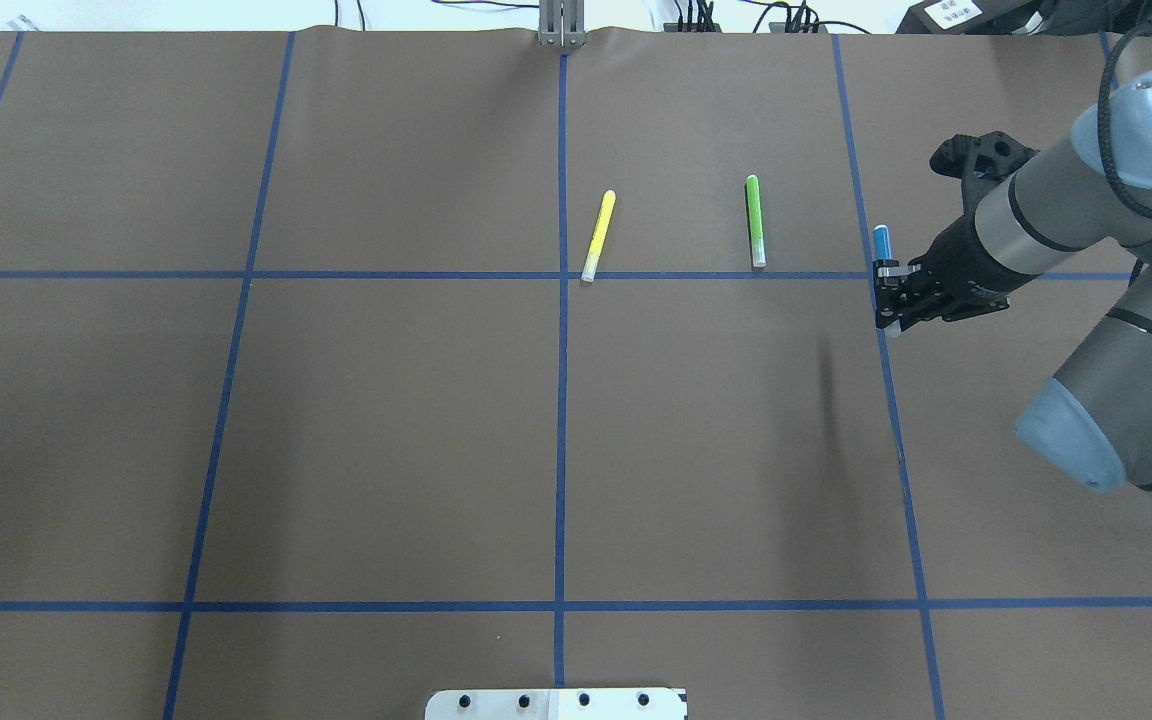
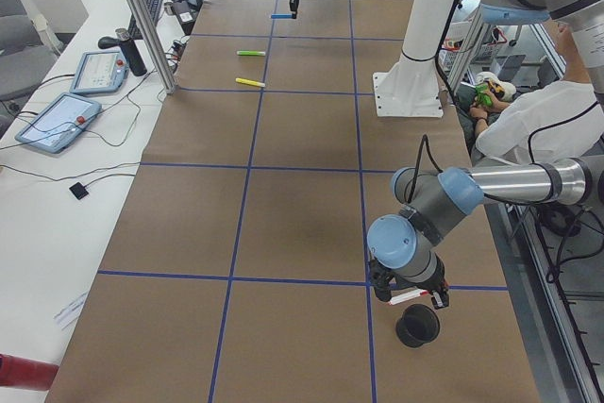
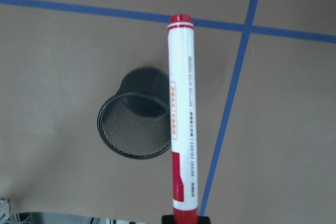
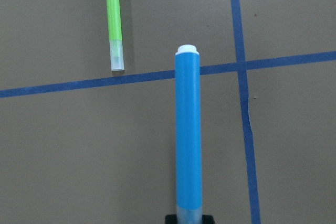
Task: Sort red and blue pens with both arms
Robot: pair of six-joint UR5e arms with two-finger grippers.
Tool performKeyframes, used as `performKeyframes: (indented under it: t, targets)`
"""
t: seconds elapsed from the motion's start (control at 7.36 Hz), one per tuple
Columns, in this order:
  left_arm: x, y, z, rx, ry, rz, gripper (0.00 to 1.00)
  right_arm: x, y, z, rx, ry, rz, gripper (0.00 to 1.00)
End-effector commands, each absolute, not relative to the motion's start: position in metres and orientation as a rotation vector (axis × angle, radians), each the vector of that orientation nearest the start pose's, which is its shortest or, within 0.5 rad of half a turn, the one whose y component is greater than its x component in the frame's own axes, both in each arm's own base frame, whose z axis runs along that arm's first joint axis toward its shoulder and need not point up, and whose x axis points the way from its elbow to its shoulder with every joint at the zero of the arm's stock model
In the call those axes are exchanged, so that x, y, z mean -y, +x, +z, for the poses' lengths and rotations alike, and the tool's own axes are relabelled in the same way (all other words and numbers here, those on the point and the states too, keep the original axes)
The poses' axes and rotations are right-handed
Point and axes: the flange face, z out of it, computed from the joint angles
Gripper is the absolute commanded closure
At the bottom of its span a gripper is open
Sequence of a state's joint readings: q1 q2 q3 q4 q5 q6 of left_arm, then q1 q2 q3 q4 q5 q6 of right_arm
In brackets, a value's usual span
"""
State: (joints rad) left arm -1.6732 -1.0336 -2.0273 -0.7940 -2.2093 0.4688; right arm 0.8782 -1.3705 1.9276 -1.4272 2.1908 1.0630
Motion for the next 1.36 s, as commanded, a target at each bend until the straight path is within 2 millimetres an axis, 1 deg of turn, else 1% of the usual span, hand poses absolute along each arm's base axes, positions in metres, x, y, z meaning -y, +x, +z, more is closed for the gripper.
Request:
performKeyframes:
  t: [0.0,0.14,0.27,0.41,0.68,0.82,1.09,1.22]
  targets:
    - [0.159,-0.090,0.719,-0.825,-0.727,0.033,1.00,0.451,-0.254,0.380,0.918,-0.054,0.152,1.00]
    - [0.154,-0.090,0.728,-0.830,-0.752,0.024,1.00,0.451,-0.237,0.383,0.939,-0.082,0.170,1.00]
    - [0.150,-0.089,0.727,-0.835,-0.786,0.010,1.00,0.448,-0.221,0.390,0.956,-0.108,0.185,1.00]
    - [0.148,-0.089,0.731,-0.837,-0.801,0.003,1.00,0.442,-0.214,0.393,0.954,-0.110,0.191,1.00]
    - [0.139,-0.088,0.748,-0.846,-0.851,-0.016,1.00,0.441,-0.197,0.399,0.958,-0.113,0.204,1.00]
    - [0.134,-0.087,0.760,-0.850,-0.877,-0.024,1.00,0.438,-0.192,0.406,0.954,-0.125,0.214,1.00]
    - [0.128,-0.086,0.772,-0.862,-0.905,-0.043,1.00,0.417,-0.180,0.413,0.946,-0.126,0.198,1.00]
    - [0.133,-0.086,0.771,-0.862,-0.899,-0.041,0.96,0.413,-0.174,0.416,0.943,-0.126,0.200,1.00]
